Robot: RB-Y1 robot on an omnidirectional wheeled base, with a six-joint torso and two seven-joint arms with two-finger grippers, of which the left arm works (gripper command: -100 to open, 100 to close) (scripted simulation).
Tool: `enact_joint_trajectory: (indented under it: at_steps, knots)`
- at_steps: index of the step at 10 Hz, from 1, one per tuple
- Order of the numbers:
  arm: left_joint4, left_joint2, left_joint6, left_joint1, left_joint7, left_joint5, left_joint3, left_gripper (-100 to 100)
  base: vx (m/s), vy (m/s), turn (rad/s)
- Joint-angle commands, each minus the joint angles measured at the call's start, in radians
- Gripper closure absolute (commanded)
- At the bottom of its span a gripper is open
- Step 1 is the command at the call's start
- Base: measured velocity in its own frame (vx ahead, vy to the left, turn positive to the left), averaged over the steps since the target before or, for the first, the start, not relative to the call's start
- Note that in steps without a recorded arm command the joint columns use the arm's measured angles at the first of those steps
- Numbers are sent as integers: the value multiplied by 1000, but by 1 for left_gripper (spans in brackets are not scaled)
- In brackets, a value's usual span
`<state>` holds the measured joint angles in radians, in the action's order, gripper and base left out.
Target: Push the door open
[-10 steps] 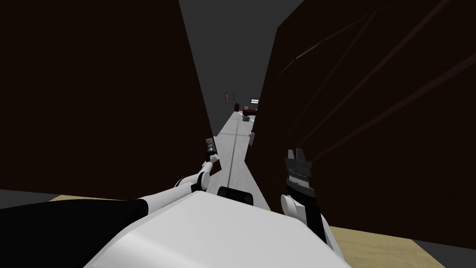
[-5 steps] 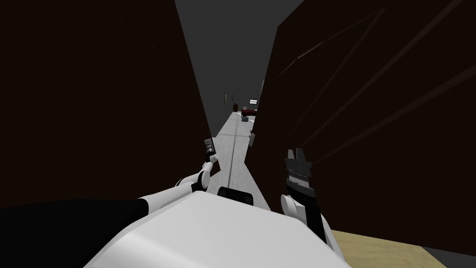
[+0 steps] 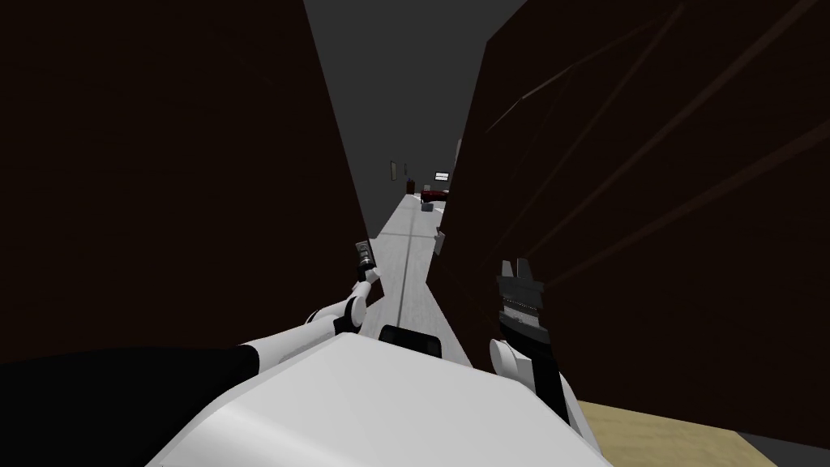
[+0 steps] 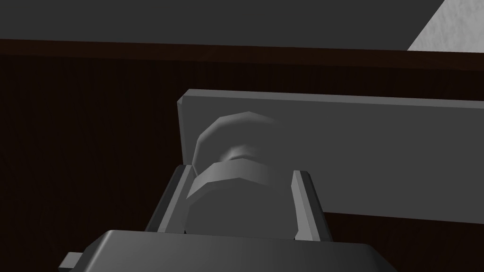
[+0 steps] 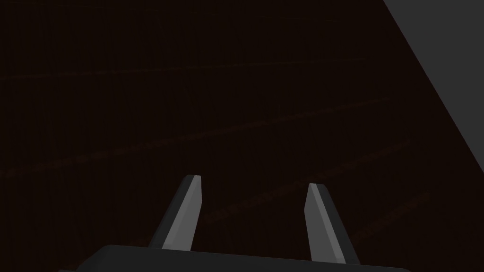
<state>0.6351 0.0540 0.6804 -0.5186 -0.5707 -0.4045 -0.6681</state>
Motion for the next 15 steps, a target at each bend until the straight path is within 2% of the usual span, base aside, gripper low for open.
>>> enact_joint_trajectory:
  at_steps: [1,2,3,4,6,7,8,9,12,15]
  knots:
    - [50,-1,-9,18,-11,-1,-8,100,0,0,0]
    - [60,-1,-9,18,-11,-1,-8,100,0,0,0]
    - [38,-15,2,6,-46,-19,-37,100,101,52,-79]
    - [37,-16,14,1,-65,-29,-57,100,181,118,-62]
    - [37,-16,14,1,-65,-29,-57,100,90,65,-1]
    - [35,-21,34,-9,-100,-47,-92,100,108,68,-55]
    - [52,-21,31,-9,-100,-47,-92,100,101,70,-1]
    - [35,-21,34,-9,-100,-47,-92,100,47,33,16]
    - [31,-39,71,-26,-163,-80,-156,100,104,65,-35]
    - [31,-39,71,-26,-163,-80,-156,100,64,53,5]
